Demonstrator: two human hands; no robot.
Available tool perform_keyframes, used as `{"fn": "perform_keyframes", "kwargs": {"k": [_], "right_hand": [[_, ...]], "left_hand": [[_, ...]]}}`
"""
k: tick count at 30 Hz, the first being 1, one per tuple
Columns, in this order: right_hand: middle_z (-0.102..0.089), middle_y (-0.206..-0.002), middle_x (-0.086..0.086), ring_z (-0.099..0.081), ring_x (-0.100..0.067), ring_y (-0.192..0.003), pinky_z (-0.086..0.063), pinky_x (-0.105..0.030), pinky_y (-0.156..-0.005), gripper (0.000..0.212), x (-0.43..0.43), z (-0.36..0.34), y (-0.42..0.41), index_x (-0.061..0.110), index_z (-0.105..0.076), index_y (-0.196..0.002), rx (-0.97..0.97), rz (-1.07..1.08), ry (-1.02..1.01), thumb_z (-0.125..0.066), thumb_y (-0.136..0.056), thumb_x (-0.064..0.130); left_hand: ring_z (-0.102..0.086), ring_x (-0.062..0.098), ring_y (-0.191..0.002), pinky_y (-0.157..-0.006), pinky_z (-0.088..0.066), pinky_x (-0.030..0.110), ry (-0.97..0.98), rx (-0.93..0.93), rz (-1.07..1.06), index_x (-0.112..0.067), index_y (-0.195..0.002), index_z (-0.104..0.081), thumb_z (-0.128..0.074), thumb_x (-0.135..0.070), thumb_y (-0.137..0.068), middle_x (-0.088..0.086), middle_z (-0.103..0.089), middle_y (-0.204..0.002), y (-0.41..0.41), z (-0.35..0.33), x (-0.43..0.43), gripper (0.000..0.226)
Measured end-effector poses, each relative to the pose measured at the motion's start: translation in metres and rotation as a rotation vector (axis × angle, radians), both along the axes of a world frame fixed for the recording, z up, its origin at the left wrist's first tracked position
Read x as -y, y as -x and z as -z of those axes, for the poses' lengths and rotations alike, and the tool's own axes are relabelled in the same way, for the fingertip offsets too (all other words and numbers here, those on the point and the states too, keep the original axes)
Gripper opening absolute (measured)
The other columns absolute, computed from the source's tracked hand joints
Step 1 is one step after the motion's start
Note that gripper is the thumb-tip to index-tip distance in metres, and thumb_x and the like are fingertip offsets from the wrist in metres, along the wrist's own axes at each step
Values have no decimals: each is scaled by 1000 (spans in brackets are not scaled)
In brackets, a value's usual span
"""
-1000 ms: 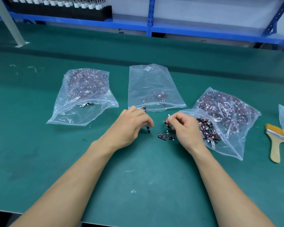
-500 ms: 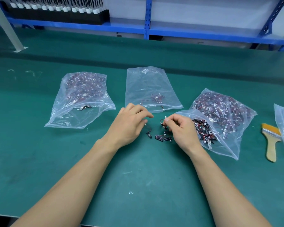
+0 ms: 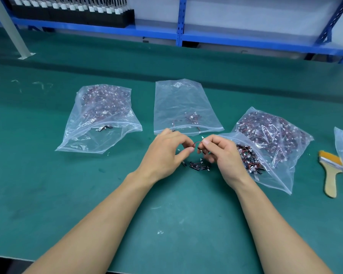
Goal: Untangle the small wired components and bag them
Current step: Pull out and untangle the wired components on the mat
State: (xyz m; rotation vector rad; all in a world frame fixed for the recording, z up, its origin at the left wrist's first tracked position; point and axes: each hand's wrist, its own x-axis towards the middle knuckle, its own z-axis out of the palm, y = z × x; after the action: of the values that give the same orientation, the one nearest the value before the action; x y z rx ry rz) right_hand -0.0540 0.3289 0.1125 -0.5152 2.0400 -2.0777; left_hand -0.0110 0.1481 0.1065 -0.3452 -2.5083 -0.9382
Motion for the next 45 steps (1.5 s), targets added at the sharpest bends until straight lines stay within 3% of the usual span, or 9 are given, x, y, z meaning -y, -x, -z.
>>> {"fn": "perform_keyframes", "kwargs": {"k": [11, 15, 20, 22, 26, 28, 33, 37, 45], "right_hand": [[-70, -72, 11, -60, -3, -65, -50, -16, -63, 20, -3, 7, 4, 17, -69, -82, -58, 71, -104, -78, -82, -2], [-71, -76, 12, -61, -3, -69, -47, -18, -70, 21, -6, 11, 4, 28, -76, -85, -302, 91, -455, -82, -81, 9], [-61, -75, 12, -56, -10, -70, -44, -24, -72, 12, -4, 9, -1, 20, -82, -93, -529, -128, -724, -80, -84, 13], [-65, -76, 10, -54, -6, -62, -41, -18, -66, 11, -7, 6, -3, 20, -82, -92, -522, -184, -722, -81, -83, 13], [-67, -74, 10, -55, -8, -61, -39, -14, -62, 11, -10, 0, -10, 25, -83, -87, -442, -276, -705, -83, -81, 16], [-68, -71, 6, -52, -6, -59, -39, -17, -61, 12, -13, -4, -12, 25, -82, -84, -386, -276, -639, -84, -79, 14], [-74, -75, 1, -58, -12, -65, -43, -19, -65, 20, -23, -14, -9, 26, -80, -76, -269, -241, -413, -83, -79, 7], [-71, -66, 4, -50, -9, -58, -40, -16, -58, 27, -22, -12, -4, 33, -79, -73, -183, -86, -334, -82, -81, 8], [-77, -81, 11, -65, -5, -72, -49, -14, -72, 19, -19, -3, 3, 33, -77, -80, -161, 120, -343, -81, -84, 15]], "left_hand": [[-47, 3, -79, -72, -36, 16, -144, 46, -81, -28, -87, -69, -69, -25, -91, -23, -65, -81, -1, -1, 13, 6], [-48, 12, -76, -72, -40, 18, -274, 52, -118, -33, -89, -68, -68, -26, -89, -25, -67, -85, -1, -2, 15, 7], [-47, 23, -67, -62, -39, 16, -407, 97, -128, -33, -87, -69, -71, -23, -90, -17, -71, -80, 1, -5, 14, 10], [-44, 24, -63, -58, -38, 16, -444, 119, -111, -29, -83, -70, -70, -24, -91, -17, -71, -77, 2, -8, 14, 9], [-45, 0, -57, -59, -36, 11, -356, 205, -72, -29, -74, -73, -73, -28, -89, -26, -65, -66, 8, -15, 12, 15], [-53, -11, -70, -64, -36, 5, -248, 259, -69, -32, -72, -75, -75, -30, -86, -30, -66, -69, 11, -19, 7, 15], [-60, 10, -92, -91, -44, 33, -10, 418, -77, -37, -76, -79, -73, -37, -85, -18, -70, -73, 20, -18, -10, 11], [-44, 18, -95, -83, -30, 32, 269, 380, -89, -38, -88, -80, -67, -48, -88, -16, -57, -62, 24, -21, -17, 16], [-48, 7, -73, -73, -42, 28, -63, 146, -131, -26, -87, -78, -66, -34, -95, -12, -60, -76, 4, -16, 35, 16]]}}
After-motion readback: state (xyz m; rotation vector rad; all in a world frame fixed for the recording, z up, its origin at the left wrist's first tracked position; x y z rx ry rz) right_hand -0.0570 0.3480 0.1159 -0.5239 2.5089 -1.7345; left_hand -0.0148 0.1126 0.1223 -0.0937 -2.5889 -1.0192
